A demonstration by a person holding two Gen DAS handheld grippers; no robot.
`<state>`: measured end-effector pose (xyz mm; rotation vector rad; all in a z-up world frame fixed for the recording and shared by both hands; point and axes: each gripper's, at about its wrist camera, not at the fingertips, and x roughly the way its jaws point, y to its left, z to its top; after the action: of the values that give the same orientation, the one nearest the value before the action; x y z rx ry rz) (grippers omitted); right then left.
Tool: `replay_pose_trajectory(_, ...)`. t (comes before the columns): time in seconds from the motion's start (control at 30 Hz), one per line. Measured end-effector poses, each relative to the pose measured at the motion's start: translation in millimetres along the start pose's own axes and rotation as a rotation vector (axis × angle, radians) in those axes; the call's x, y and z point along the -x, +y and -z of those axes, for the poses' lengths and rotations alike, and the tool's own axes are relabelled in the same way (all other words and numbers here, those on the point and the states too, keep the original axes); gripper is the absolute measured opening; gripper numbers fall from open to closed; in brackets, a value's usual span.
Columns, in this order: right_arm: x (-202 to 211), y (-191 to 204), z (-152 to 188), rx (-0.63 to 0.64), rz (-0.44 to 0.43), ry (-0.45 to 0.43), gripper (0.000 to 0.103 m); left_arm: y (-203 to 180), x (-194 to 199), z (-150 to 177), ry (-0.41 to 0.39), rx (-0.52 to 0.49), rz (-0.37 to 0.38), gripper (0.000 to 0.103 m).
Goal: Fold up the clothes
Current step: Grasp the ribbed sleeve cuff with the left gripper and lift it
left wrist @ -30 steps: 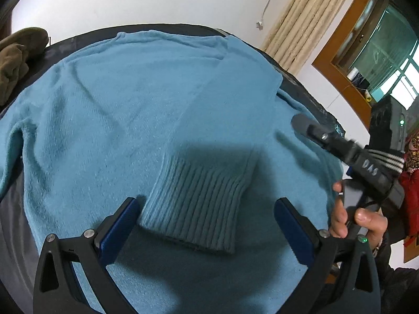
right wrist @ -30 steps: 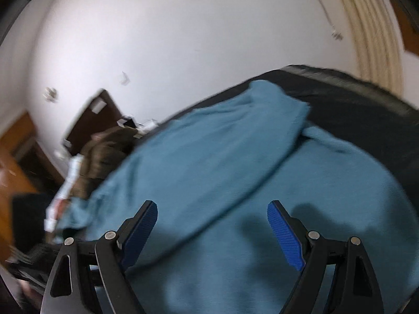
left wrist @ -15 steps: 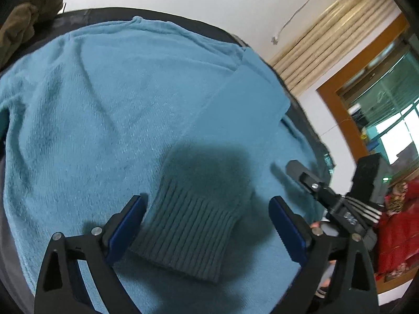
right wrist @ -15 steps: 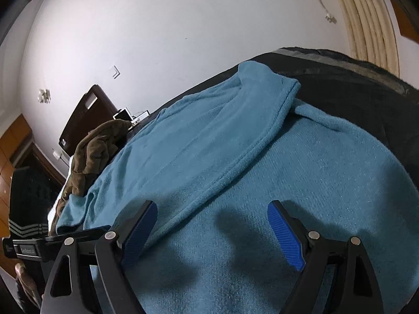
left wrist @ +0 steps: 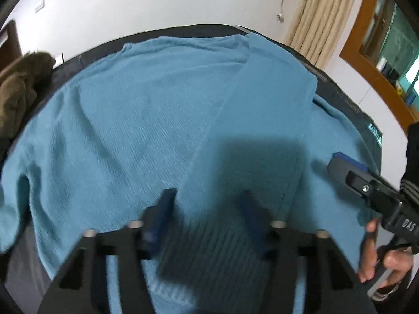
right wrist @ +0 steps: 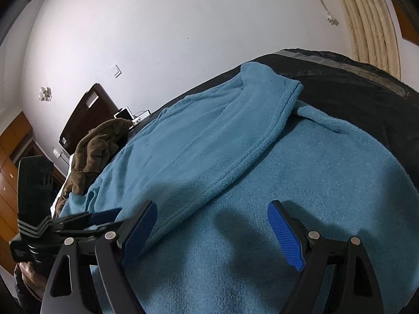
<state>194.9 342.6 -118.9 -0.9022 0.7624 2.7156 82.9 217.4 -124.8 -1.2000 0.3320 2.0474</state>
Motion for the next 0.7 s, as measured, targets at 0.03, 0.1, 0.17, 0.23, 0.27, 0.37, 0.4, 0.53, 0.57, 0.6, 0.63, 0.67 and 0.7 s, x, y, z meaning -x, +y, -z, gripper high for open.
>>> replay_pose_trajectory(0.03, 1, 0, 0, 0.005, 0.007, -0.001, 0.088, 3, 0, -1, 0.005, 0.011, 0.013, 0.018)
replay_pose_trajectory(0.1, 4, 0, -1, 0.014, 0.021, -0.005, 0.088, 12, 0, -2, 0.024, 0.053, 0.071, 0.012)
replay_pose_trajectory(0.17, 8, -2, -6, 0.028, 0.040, -0.015, 0.088, 13, 6, -4, 0.008, 0.041, 0.089, 0.011)
replay_pose_trajectory(0.23, 12, -5, -12, 0.047, 0.059, -0.025, 0.088, 11, 15, -7, -0.024, 0.008, 0.086, 0.011)
replay_pose_trajectory(0.27, 14, -6, -17, 0.066, 0.071, -0.027, 0.088, 10, 20, -12, -0.049, -0.005, 0.066, 0.011)
replay_pose_trajectory(0.37, 16, -9, -33, 0.109, 0.109, -0.033, 0.088, 17, 42, -32, -0.163, -0.044, -0.058, 0.011)
replay_pose_trajectory(0.4, 16, -10, -39, 0.121, 0.119, -0.035, 0.088, 23, 48, -40, -0.196, -0.043, -0.097, 0.011)
replay_pose_trajectory(0.53, 7, -9, -65, 0.165, 0.140, -0.038, 0.088, 47, 59, -70, -0.269, -0.021, -0.181, 0.011)
replay_pose_trajectory(0.57, 3, -7, -72, 0.178, 0.137, -0.038, 0.088, 53, 57, -76, -0.271, -0.012, -0.193, 0.011)
replay_pose_trajectory(0.6, -2, -5, -79, 0.191, 0.134, -0.038, 0.088, 60, 53, -79, -0.265, -0.002, -0.202, 0.011)
replay_pose_trajectory(0.63, -7, -2, -86, 0.202, 0.131, -0.037, 0.088, 67, 49, -83, -0.260, 0.008, -0.212, 0.011)
replay_pose_trajectory(0.67, -14, 1, -92, 0.211, 0.126, -0.034, 0.088, 74, 44, -86, -0.250, 0.022, -0.219, 0.011)
replay_pose_trajectory(0.7, -20, 3, -97, 0.217, 0.118, -0.030, 0.088, 81, 37, -88, -0.233, 0.044, -0.220, 0.011)
